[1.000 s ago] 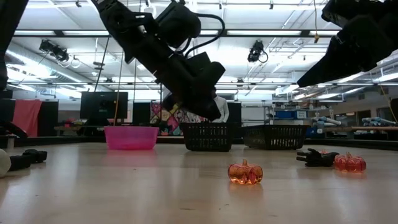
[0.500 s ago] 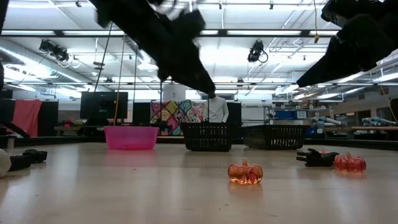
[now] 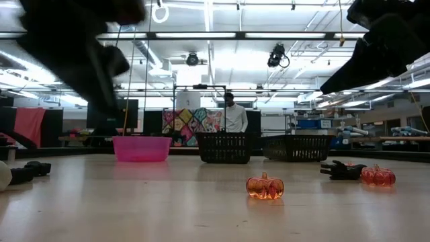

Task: Sort Halloween decoration
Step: Put the orange pumpkin toy into the red bowl

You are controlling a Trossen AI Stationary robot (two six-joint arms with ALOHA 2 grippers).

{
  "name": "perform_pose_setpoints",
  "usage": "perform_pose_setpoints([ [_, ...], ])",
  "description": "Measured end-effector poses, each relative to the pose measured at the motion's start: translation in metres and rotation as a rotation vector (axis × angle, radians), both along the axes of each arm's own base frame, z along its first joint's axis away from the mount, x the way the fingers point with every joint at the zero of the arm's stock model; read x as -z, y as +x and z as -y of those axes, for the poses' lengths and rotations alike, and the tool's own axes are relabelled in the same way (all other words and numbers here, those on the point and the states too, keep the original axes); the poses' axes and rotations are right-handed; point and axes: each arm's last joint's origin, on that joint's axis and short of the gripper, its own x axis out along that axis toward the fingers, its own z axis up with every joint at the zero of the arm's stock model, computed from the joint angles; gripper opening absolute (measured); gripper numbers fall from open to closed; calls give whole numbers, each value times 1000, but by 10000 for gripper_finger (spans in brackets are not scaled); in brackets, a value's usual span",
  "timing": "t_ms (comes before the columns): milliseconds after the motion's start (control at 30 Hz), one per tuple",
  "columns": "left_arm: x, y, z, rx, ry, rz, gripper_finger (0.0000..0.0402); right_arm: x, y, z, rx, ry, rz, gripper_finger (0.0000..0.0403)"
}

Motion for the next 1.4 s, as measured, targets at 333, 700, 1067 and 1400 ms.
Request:
perform_pose_setpoints([
  [333, 2, -27, 54, 56, 18, 150, 144, -1, 1, 1, 8, 11, 13, 153],
  [700, 33, -28, 67, 106, 95, 98, 233, -1, 2, 0, 5, 16, 12, 153],
  [1067, 39, -65, 84, 102, 125, 21, 238, -1, 2, 0, 6, 17, 14, 153],
  [1400, 54, -77, 89, -100, 62, -21, 220, -1, 3, 0, 7, 25, 25, 153],
])
